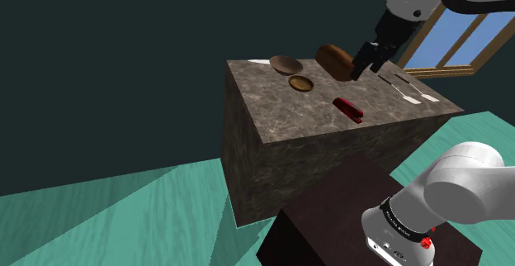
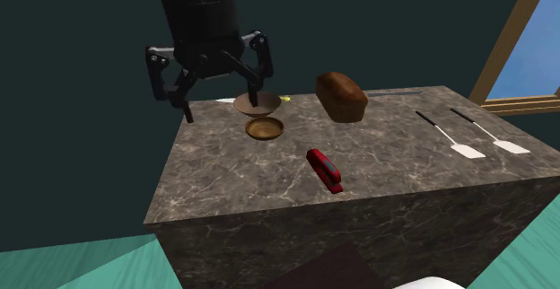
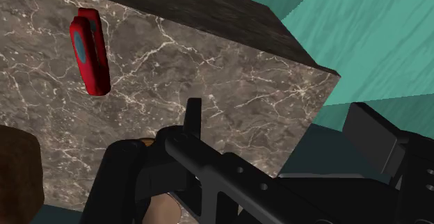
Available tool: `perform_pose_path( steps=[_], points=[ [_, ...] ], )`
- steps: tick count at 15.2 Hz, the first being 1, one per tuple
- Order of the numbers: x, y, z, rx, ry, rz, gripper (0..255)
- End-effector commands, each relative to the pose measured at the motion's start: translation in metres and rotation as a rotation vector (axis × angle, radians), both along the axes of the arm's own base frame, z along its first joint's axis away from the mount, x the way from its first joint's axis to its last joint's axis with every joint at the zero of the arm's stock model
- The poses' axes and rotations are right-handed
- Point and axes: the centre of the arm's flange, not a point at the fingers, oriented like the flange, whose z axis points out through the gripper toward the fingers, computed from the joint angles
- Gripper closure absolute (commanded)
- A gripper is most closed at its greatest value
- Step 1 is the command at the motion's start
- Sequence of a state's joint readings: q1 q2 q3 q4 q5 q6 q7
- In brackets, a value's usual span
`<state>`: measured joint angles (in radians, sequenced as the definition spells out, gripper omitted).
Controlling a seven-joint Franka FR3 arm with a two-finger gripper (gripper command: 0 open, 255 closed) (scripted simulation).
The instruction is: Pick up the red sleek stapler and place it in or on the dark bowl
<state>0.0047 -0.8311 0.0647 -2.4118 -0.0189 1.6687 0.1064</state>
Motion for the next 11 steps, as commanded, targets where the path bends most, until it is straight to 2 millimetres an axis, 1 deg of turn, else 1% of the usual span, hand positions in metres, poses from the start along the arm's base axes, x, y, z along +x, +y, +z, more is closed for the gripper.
perform_pose_path(
  steps=[1,11],
  points=[
    [0.000,0.000,0.000,0.000,0.000,0.000,0],
    [0.024,-0.101,-0.085,0.019,-0.002,-0.015,0]
  ],
)
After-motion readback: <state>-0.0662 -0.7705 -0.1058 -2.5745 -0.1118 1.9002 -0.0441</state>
